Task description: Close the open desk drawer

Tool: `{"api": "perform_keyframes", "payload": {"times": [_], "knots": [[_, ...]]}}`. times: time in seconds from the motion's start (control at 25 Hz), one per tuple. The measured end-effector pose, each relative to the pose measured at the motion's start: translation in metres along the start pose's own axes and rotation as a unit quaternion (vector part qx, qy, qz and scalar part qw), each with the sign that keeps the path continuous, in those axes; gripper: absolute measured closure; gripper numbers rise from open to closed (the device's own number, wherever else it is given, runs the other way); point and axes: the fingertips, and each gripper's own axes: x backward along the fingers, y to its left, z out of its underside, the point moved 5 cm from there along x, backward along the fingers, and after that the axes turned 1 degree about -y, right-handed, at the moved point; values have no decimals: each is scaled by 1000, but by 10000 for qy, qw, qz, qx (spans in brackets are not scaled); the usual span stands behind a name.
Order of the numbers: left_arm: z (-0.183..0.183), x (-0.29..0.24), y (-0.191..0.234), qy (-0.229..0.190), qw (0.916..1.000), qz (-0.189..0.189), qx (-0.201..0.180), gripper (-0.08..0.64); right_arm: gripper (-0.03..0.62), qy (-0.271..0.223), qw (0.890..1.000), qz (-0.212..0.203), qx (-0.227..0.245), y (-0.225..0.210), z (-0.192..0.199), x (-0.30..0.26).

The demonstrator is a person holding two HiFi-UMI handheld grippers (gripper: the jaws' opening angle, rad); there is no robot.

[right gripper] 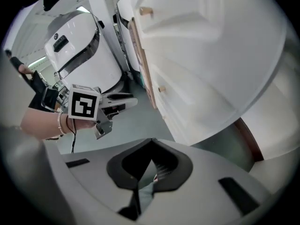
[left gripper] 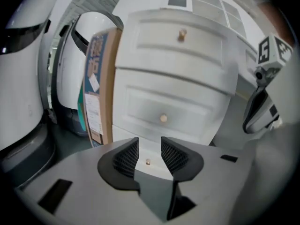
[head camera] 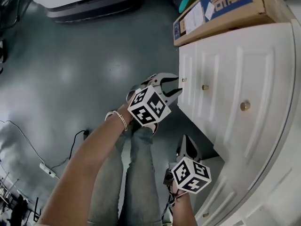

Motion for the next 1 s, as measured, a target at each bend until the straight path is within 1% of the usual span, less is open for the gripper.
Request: {"api": "perform_keyframes", "payload": {"times": [0.12, 0.2, 0.24, 0.28, 0.32, 0.4, 0.48, 0.56, 0.68, 0.76, 0.88, 0.96, 1.0], "knots": [[-51, 66, 5, -426, 9979, -415, 247, 403, 586, -219, 9994, -128, 233, 23, -26, 37], [-90, 115, 8, -664, 9945, -766, 277, 417, 586, -493, 9980, -202, 334, 35, -51, 62], [-110, 142, 6, -749, 9922, -951, 290, 442, 586, -630, 9971, -219, 356, 40, -64, 78], [-132, 169, 2, -829, 9894, -1145, 321, 465, 586, -765, 9962, -224, 362, 45, -77, 98], [-154, 196, -4, -917, 9860, -1341, 377, 473, 586, -909, 9950, -225, 360, 50, -91, 121], [-199, 248, -15, -1102, 9773, -1738, 505, 485, 586, -1250, 9911, -242, 390, 59, -119, 168], [-246, 295, -25, -1254, 9677, -2112, 569, 503, 586, -1635, 9850, -291, 464, 69, -148, 215], [-296, 334, -32, -1442, 9596, -2350, 570, 518, 586, -2065, 9767, -356, 471, 79, -176, 258], [-368, 381, -39, -1787, 9527, -2394, 555, 534, 586, -2777, 9586, -450, 449, 94, -217, 318], [-406, 406, -50, -2003, 9472, -2431, 596, 539, 586, -3176, 9454, -440, 584, 99, -239, 359], [-441, 431, -58, -2235, 9389, -2536, 652, 541, 586, -3765, 9225, -298, 796, 101, -265, 410], [-452, 437, -62, -2300, 9378, -2521, 645, 541, 586, -4088, 9091, -182, 778, 100, -274, 432], [-454, 438, -63, -2291, 9386, -2510, 601, 541, 586, -4189, 9051, -147, 710, 98, -274, 438]]}}
